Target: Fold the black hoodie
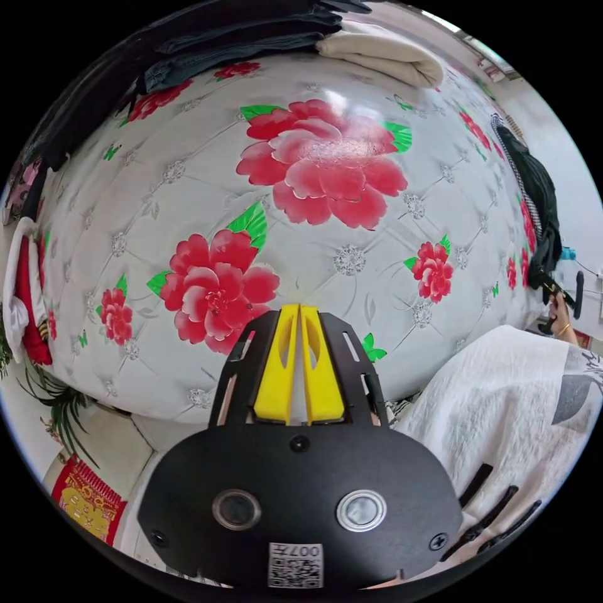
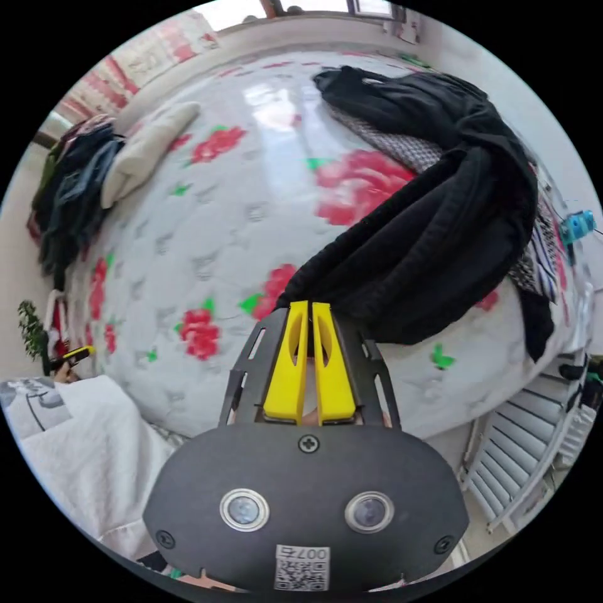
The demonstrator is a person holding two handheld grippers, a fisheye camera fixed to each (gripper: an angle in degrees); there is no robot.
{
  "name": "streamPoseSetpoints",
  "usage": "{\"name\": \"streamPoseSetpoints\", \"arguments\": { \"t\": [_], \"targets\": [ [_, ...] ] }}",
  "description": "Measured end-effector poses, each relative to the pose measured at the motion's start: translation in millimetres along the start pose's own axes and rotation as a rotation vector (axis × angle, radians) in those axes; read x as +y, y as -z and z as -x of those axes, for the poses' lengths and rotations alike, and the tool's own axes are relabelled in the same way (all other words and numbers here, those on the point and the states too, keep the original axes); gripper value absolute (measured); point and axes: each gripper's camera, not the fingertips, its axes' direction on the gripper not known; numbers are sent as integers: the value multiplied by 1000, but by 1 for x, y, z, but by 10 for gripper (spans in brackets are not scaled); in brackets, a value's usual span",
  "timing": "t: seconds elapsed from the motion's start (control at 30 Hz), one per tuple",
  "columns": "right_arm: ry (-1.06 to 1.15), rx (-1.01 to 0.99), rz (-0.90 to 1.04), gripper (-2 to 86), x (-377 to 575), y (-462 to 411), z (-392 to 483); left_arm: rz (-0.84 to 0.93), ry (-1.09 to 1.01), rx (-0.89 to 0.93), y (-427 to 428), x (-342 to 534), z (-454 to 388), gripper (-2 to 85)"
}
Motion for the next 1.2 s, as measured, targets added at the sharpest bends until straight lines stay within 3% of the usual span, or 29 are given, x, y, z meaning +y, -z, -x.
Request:
{"name": "streamPoseSetpoints", "arguments": {
  "t": [0.23, 0.5, 0.57, 0.63, 0.73, 0.83, 0.97, 1.2],
  "targets": [
    [323, -539, -175, -3, 26, 65, 223, -128, -33, 225, 25, 55, 49, -10],
    [997, -935, 42, 0, 109, 73, 569, -337, 2, 325, 73, 137, 131, -10],
    [1210, -853, 102, 5, 144, 61, 649, -347, 78, 328, 76, 152, 161, -9],
    [1253, -778, 95, 11, 153, 53, 667, -340, 199, 314, 78, 176, 201, -9],
    [1110, -667, -30, 41, 128, 39, 632, -377, 297, 287, 87, 217, 241, -8],
    [941, -406, -108, 73, 83, 16, 570, -406, 346, 284, 102, 248, 267, -2],
    [783, -105, -180, 99, 12, 12, 510, -423, 255, 326, 122, 239, 266, 29],
    [932, -10, -114, 105, -44, -24, 556, -373, -26, 378, 142, 133, 215, 66]
  ]
}}
